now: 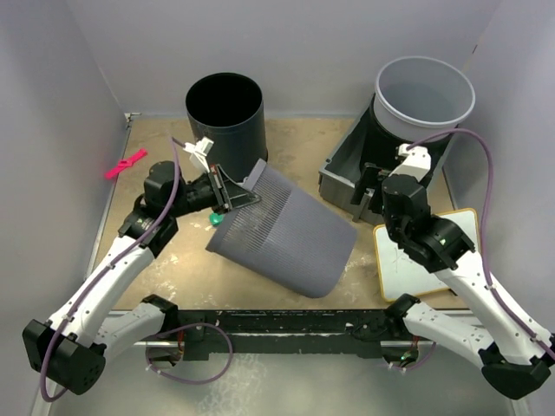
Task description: Turn the large container upside down
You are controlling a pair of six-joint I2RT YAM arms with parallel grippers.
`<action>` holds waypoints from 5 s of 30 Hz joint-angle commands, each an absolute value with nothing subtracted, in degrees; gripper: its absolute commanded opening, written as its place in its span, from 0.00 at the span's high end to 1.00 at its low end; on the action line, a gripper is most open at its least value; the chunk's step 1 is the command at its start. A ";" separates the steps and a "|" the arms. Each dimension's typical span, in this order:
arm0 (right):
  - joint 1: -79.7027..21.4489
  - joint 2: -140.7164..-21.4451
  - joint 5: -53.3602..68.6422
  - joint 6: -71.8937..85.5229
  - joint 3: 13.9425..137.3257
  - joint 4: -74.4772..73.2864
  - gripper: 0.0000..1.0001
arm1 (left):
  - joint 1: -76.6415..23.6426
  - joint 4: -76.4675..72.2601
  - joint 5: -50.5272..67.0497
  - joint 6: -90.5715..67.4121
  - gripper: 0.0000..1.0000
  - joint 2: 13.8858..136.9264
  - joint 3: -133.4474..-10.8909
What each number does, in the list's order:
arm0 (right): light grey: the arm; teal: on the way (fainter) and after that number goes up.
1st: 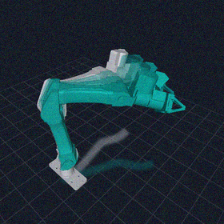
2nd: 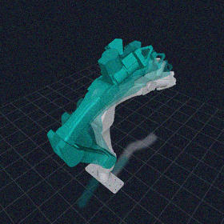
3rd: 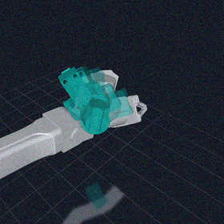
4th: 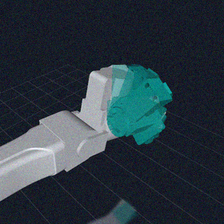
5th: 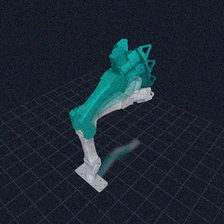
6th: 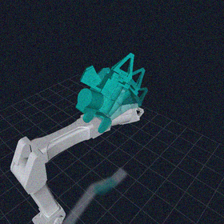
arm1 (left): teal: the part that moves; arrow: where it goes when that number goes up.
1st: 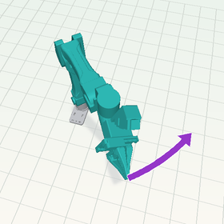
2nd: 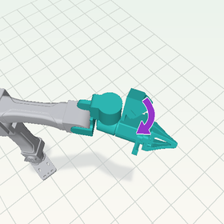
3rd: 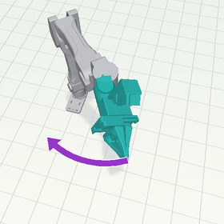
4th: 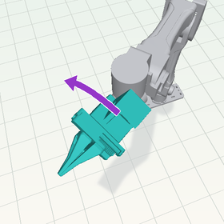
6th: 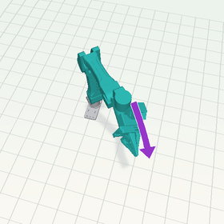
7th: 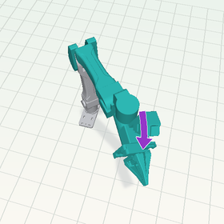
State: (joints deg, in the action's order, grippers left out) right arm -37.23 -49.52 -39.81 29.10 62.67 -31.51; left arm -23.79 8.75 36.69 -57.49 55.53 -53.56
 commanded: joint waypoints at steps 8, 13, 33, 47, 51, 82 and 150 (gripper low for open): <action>-37.35 -52.16 -30.33 34.73 63.64 -42.15 0.00 | -24.90 -2.08 31.00 -62.67 1.00 50.53 -42.85; -37.36 -51.23 -27.99 35.38 63.50 -44.54 0.00 | -24.91 5.22 25.58 -60.42 1.00 46.78 -37.44; -37.35 -41.14 -7.04 52.51 52.33 -41.45 0.12 | -25.03 32.22 9.74 -36.00 0.23 55.03 -49.48; -37.33 -37.67 -3.69 57.46 48.39 -37.76 0.38 | -24.98 40.14 4.22 -33.16 0.20 52.26 -57.43; -37.29 -37.92 -2.75 58.68 47.05 -35.23 0.44 | -25.02 43.37 0.01 -33.28 0.26 52.43 -59.95; -37.28 -42.72 8.34 43.69 56.66 -22.39 0.73 | -25.01 37.35 7.33 -35.95 1.00 54.72 -51.91; -32.96 -54.58 37.00 44.60 64.33 -3.41 0.36 | -26.84 17.26 15.56 -45.52 1.00 55.94 -34.24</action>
